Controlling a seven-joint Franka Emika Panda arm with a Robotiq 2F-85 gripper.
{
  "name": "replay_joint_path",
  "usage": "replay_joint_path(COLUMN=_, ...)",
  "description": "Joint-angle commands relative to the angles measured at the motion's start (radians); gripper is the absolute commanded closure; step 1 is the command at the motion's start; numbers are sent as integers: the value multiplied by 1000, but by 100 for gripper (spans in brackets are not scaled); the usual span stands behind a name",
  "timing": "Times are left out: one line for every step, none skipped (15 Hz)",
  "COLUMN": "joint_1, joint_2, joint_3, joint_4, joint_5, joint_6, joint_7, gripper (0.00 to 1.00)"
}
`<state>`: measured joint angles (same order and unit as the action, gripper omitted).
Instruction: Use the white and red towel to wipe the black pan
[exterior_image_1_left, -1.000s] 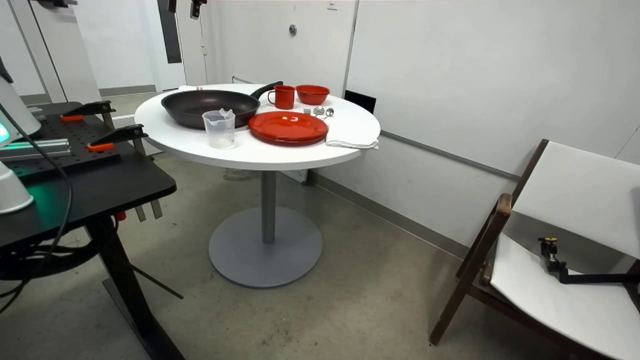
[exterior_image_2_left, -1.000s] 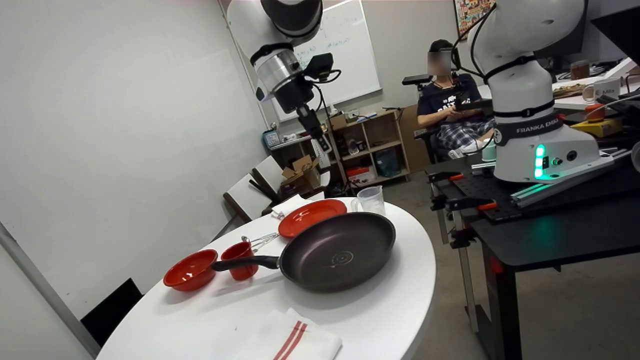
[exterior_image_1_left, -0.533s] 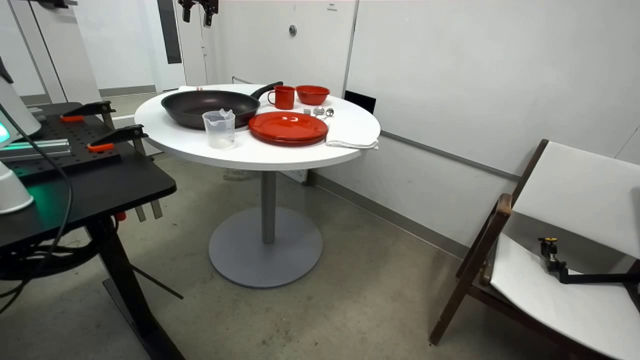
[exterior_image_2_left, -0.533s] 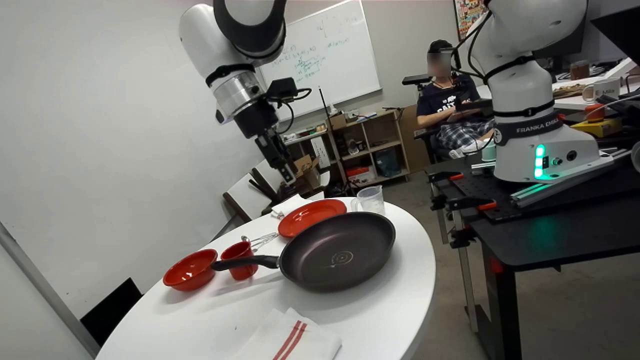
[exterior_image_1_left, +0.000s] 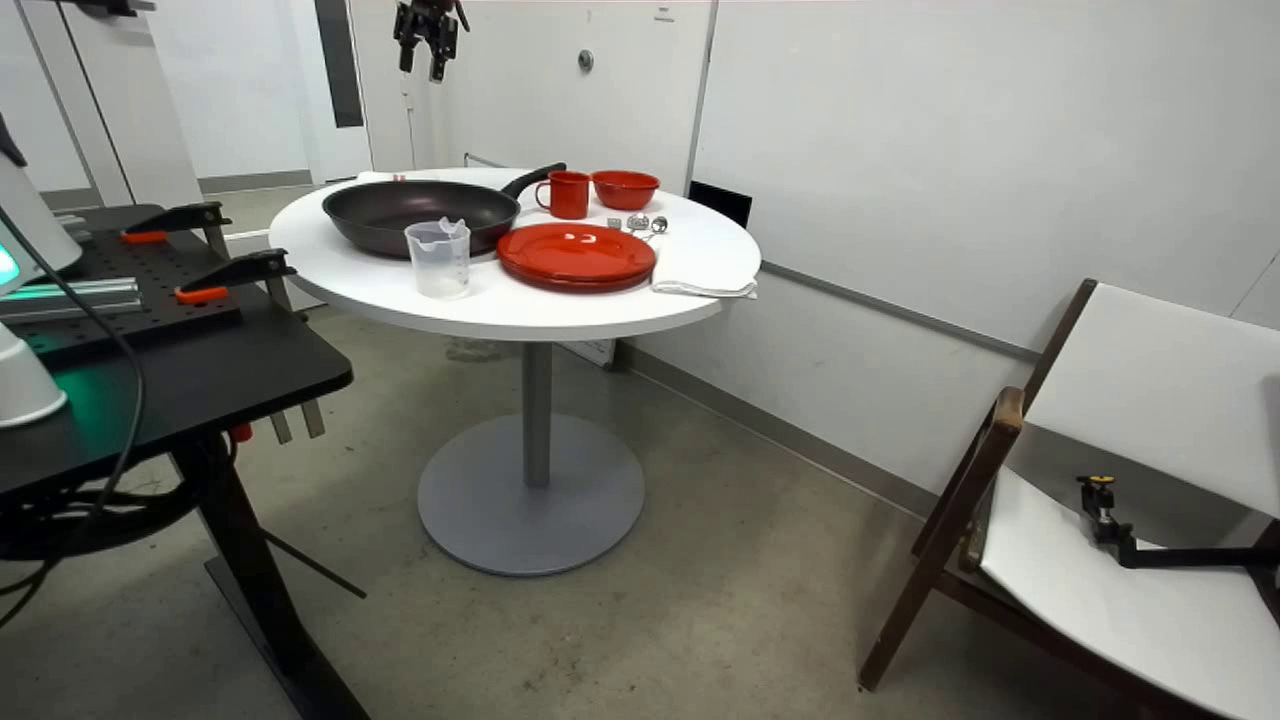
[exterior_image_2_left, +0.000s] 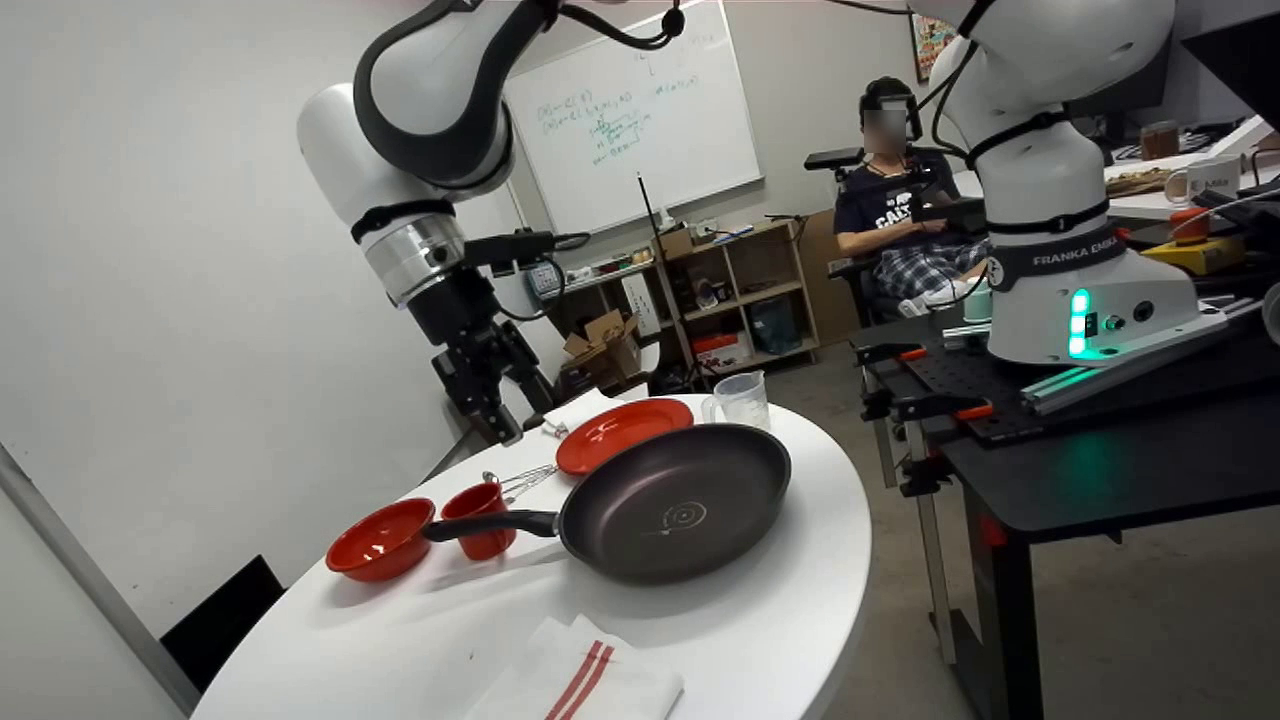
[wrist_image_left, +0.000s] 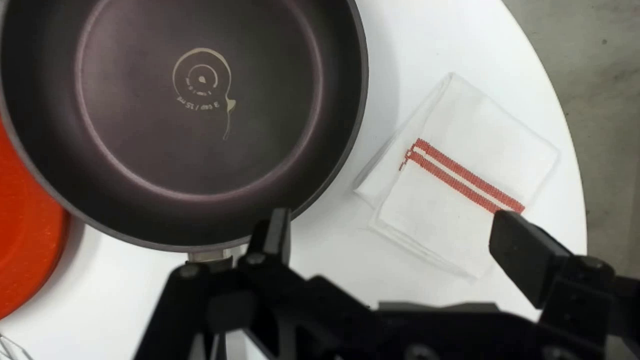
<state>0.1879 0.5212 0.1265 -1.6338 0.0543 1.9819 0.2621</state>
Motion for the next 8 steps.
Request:
replay_joint_path(joint_1=22, joint_2=146, joint_3=-18, joint_4=158, joint_5=24, joint_6=-3, joint_7=52, gripper=0)
replay_joint_path(joint_1=21, joint_2=175, joint_3=-19, joint_4=183, joint_5=29, joint_6=8, joint_7=56, gripper=0)
replay_joint_path(joint_1=20, joint_2=214, joint_3=-26, joint_4=220, joint_5=31, joint_6=1, joint_7=67, gripper=0)
replay_joint_path(joint_1=18, joint_2=242, joint_3=-30, joint_4=249, joint_5=35, joint_6=-3, joint_7=76, gripper=0)
replay_joint_path(joint_1=14, joint_2=270, joint_3=-32, joint_4=280, joint_5=44, joint_6=-4, joint_7=80, gripper=0)
replay_joint_path(joint_1=12, joint_2=296, joint_3=-34, joint_4=308, joint_5=52, joint_6=-3, joint_7=82, gripper=0)
replay_joint_path(joint_1=9, joint_2=320, joint_3=-34, joint_4=336, joint_5=65, joint_6=-1, joint_7=88, gripper=0)
replay_joint_path(joint_1=6, joint_2=346, joint_3=-32, joint_4=366, joint_5=79, joint_6=-7, joint_7=93, gripper=0)
